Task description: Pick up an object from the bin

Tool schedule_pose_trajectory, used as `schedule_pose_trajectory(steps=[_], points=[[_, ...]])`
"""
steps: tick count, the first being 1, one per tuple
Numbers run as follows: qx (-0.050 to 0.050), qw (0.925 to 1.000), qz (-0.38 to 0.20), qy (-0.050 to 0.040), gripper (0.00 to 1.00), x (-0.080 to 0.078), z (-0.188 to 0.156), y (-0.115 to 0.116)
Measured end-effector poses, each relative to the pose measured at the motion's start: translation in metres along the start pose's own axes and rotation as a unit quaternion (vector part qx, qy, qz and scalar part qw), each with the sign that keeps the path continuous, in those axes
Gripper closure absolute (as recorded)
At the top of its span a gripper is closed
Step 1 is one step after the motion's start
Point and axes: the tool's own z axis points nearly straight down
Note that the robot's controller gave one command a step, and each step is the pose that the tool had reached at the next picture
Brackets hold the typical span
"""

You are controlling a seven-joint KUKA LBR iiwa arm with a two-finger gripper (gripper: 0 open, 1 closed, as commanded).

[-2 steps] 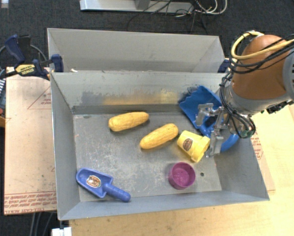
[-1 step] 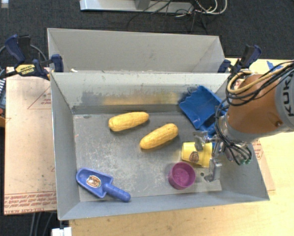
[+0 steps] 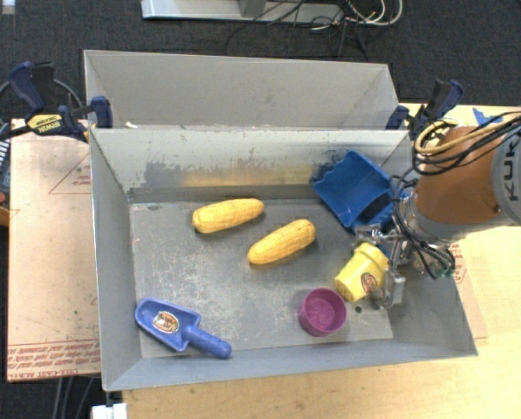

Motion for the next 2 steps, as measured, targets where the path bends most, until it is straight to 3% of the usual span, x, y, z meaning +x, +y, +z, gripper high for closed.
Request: schedule_pose_trajectory(steps=[1, 2], points=[[-0.001, 0.9997, -0.023, 0.0000, 0.00, 0.004, 0.000, 0.025], [0.000, 1.0000, 0.000, -0.0023, 0.00, -0.001, 0.000, 0.000]])
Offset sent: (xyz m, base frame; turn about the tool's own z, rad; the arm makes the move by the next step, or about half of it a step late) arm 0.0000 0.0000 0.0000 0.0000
